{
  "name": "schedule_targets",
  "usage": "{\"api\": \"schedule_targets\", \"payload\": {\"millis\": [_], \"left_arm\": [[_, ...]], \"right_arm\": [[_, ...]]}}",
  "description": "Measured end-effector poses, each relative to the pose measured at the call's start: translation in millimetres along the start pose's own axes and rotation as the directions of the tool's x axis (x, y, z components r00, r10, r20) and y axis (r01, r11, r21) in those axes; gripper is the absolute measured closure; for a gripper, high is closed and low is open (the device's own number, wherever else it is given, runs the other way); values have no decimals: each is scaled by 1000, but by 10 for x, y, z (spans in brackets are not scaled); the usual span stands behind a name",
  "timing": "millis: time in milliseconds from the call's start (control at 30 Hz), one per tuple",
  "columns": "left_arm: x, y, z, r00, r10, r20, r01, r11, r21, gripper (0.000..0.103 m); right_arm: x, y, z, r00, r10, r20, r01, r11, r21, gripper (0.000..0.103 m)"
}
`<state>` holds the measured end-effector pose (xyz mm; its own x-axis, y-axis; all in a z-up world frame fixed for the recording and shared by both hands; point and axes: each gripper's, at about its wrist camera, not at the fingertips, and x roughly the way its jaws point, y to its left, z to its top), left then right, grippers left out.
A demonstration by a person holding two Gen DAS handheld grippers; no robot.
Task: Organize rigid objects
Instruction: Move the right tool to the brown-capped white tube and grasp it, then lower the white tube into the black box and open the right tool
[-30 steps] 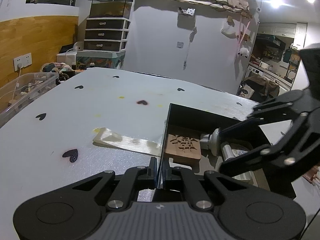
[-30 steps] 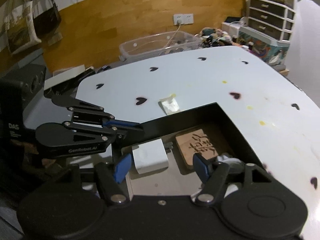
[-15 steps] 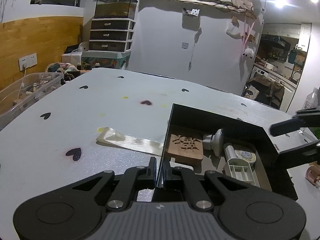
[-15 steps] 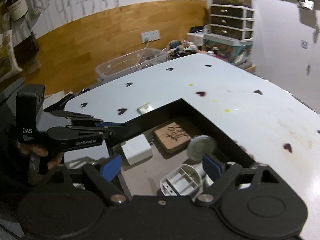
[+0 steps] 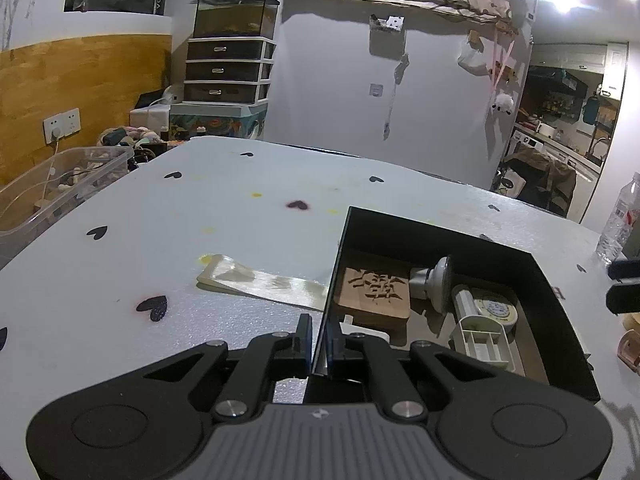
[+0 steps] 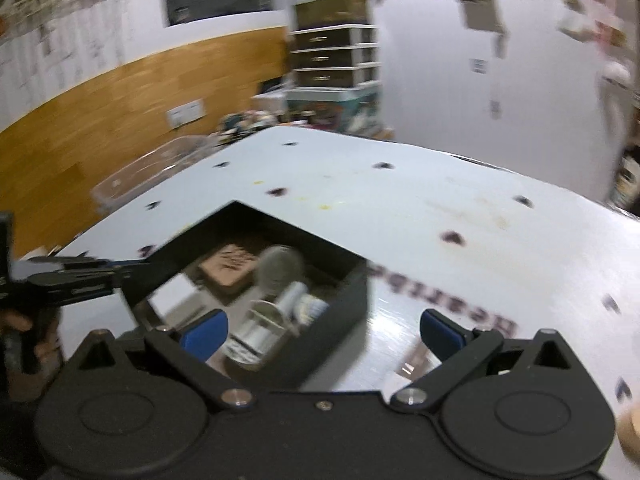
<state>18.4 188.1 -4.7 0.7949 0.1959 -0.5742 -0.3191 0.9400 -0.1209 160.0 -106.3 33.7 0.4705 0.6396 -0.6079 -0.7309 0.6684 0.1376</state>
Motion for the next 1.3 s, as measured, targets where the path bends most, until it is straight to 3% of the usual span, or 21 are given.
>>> {"api": "schedule_targets", "payload": {"millis": [200,500,767,833,900,1033,1167,1300], "left_arm": [[-1,1,0,1000,3,0,-3,1000,1,96],[-1,0,-1,1000,3,0,-3,1000,2,96],[0,0,-1,1000,2,0,-2,1000,1,96],[-1,-1,0,1000,3,0,-3,1000,1,96],[-1,-2,1,1000,2,0,-2,1000,0,96],[-5,3,5,1000,2,0,-2,1000,0,96],[-8,3,5,1000,1,0,-1,1000,0,96],[-14,14,4,1000,-5,0,5,1000,-2,96]], "right_arm": [[-80,-183,-322,993,-114,21,111,987,116,0],[-77,-318,-802,982,-189,-25,188,944,272,0],[-20,-329,-832,968,-249,13,230,912,339,0],[32,-308,-766,971,-237,30,213,913,348,8],[103,-289,-698,976,-214,35,189,920,344,26],[288,-235,-600,981,-195,-6,184,920,346,47],[437,-223,-573,974,-217,-62,225,907,355,76],[427,-250,-598,973,-222,-65,230,903,363,80]]}}
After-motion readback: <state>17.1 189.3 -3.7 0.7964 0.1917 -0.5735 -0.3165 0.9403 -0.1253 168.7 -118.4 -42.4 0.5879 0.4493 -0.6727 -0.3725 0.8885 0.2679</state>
